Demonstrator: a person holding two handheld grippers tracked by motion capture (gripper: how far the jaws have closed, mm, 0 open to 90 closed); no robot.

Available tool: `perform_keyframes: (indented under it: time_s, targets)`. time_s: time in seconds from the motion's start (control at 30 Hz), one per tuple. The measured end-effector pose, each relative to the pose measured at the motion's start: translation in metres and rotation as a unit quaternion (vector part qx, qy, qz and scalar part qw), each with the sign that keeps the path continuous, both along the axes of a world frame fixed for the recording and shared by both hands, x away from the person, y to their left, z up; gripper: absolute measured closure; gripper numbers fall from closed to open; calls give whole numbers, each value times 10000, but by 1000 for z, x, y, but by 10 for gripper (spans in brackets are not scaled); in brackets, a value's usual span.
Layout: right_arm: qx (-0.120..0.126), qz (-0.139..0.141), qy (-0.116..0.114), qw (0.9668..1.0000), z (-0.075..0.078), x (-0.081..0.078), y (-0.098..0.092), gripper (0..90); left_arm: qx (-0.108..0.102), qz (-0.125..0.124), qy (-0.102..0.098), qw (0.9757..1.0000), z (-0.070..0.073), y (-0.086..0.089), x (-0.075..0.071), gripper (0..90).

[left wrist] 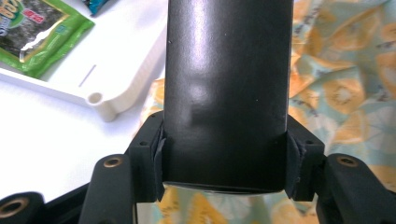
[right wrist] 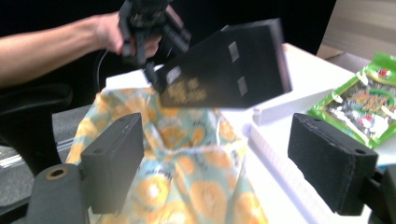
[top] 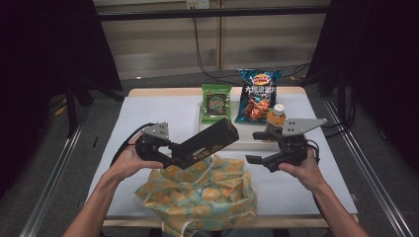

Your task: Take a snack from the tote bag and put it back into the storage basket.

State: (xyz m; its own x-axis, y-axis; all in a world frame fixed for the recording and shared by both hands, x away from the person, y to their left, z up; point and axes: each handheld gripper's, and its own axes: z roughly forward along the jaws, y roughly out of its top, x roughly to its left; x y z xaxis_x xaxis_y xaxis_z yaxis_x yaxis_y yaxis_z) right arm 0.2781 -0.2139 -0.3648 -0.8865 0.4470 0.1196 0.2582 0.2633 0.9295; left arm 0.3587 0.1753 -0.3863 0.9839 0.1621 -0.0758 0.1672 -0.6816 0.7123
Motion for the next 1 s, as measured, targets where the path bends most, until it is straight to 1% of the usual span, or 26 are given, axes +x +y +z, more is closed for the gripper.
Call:
perform_keyframes:
  time_s: [0.03, 0.07, 0.1, 0.13, 0.17, 0.23, 0.33, 0.37, 0.43, 0.47, 0.5, 0.57, 0.63, 0.67, 0.7, 0.73, 0.77, 0.8, 0.83, 0.9, 0.93, 0.97, 1.0]
  targets:
    - [-2, -20, 18, 10000, -2, -3, -1, 186, -11, -23, 32, 10000, 1, -2, 4, 432]
    - [-41, -47, 26, 10000, -4, -6, -3, 187, 35, -22, 25, 10000, 2, -3, 6, 433]
    - [-77, -76, 47, 9999, -6, -8, -4, 188, 34, -15, 43, 10000, 2, -5, 9, 432]
    - [-111, -105, 37, 9999, -8, -11, -6, 191, 91, -10, 23, 10000, 4, -6, 11, 432]
    - [-117, -132, 33, 9998, -10, -13, -7, 191, 89, -4, 53, 9999, 5, -8, 13, 432]
    - [-86, -189, 82, 9997, -13, -17, -11, 191, 119, 15, 13, 9999, 5, -10, 17, 432]
    - [-99, -240, 144, 9996, -19, -24, -15, 193, 200, -41, 32, 9998, 7, -13, 22, 433]
    - [-127, -261, 172, 9994, -20, -26, -16, 193, 247, -29, -19, 9997, 7, -16, 23, 432]
    - [-140, -264, 216, 9993, -24, -31, -18, 195, 455, -134, -40, 9989, 10, -22, 28, 432]
    - [-177, -283, 237, 9992, -26, -35, -19, 195, 497, -137, -29, 9987, 11, -23, 30, 432]
    - [-183, -303, 249, 9991, -27, -37, -20, 194, 437, -129, -32, 9990, 11, -25, 33, 432]
    - [-194, -345, 284, 9988, -31, -42, -24, 195, 478, -151, -29, 9987, 13, -28, 40, 433]
    - [-192, -377, 306, 9986, -32, -46, -28, 195, 628, -156, -43, 9979, 13, -31, 47, 433]
    - [-207, -409, 325, 9984, -32, -48, -29, 194, 603, -136, -42, 9981, 12, -33, 49, 432]
    - [-201, -409, 323, 9984, -33, -49, -30, 194, 677, -182, -39, 9975, 12, -35, 52, 433]
    - [-205, -413, 346, 9983, -33, -50, -31, 194, 700, -248, -31, 9972, 12, -37, 55, 433]
    - [-218, -407, 345, 9983, -34, -52, -33, 194, 763, -229, -51, 9968, 12, -41, 58, 432]
    - [-188, -437, 353, 9982, -35, -53, -35, 194, 780, -220, -59, 9967, 13, -43, 62, 432]
    - [-188, -438, 367, 9982, -36, -54, -37, 194, 823, -245, -44, 9963, 13, -46, 67, 433]
    - [-178, -453, 375, 9981, -39, -54, -39, 194, 937, -183, -96, 9954, 13, -54, 75, 432]
    - [-161, -457, 394, 9980, -39, -55, -41, 194, 945, -192, -110, 9953, 13, -56, 78, 433]
    - [-150, -467, 389, 9980, -40, -56, -42, 194, 953, -221, -61, 9952, 13, -58, 80, 433]
    - [-140, -460, 381, 9981, -40, -56, -43, 193, 1028, -361, 39, 9940, 15, -61, 84, 433]
